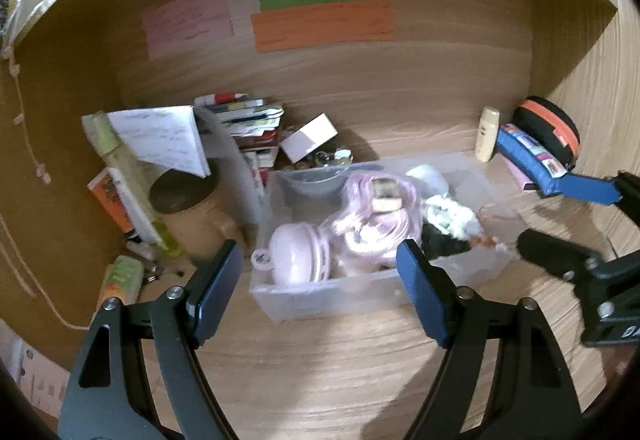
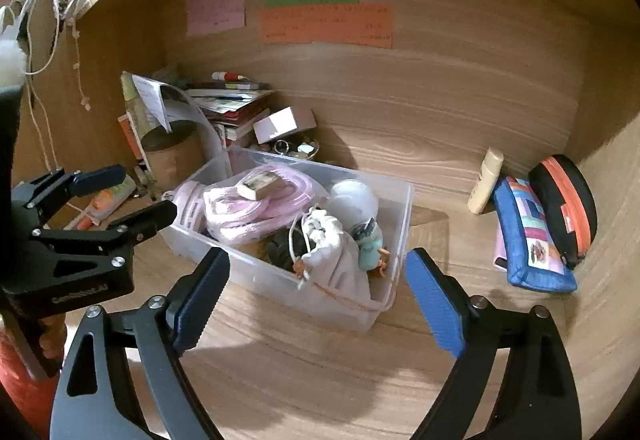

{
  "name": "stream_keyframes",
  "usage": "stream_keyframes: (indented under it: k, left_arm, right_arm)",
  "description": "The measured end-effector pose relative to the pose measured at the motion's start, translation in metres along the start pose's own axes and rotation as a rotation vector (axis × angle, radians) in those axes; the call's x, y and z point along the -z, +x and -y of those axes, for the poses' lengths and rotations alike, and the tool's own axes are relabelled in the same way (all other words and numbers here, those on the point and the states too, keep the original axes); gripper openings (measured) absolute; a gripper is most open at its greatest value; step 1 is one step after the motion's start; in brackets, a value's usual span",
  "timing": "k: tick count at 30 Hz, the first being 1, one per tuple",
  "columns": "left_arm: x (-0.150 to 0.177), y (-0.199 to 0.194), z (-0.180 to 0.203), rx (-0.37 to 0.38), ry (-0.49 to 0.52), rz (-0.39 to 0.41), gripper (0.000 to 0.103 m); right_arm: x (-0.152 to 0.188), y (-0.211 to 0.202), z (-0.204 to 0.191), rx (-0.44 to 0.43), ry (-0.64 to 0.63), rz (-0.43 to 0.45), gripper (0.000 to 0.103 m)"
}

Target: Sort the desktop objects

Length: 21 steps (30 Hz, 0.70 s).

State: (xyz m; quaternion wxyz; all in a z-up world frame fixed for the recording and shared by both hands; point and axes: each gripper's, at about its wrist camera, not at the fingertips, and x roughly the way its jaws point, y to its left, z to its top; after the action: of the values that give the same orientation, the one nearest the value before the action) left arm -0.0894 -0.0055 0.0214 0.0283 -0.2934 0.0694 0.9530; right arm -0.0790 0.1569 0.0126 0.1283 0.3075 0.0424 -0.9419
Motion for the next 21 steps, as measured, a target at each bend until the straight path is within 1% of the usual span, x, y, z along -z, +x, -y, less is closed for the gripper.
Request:
stream_keyframes:
  k: [4,12,21]
  left_arm:
    - [0.010,-0.004,-0.001,0.000,-0.009,-0.006,0.079]
    - [0.022,0.002,-0.001,0.035,-0.047,-0.036,0.079]
    - [0.028,0.011,-0.005,0.046,-0.063,-0.068,0.079]
  right_arm:
    - [0.007,-0.006,-0.001,0.000,0.017,0.003,0.089]
    - [0.019,-0.008,0.000,0.001,0.036,-0.014,0.089]
    - [0.029,0.004,0.005,-0.014,0.068,-0.061,0.089]
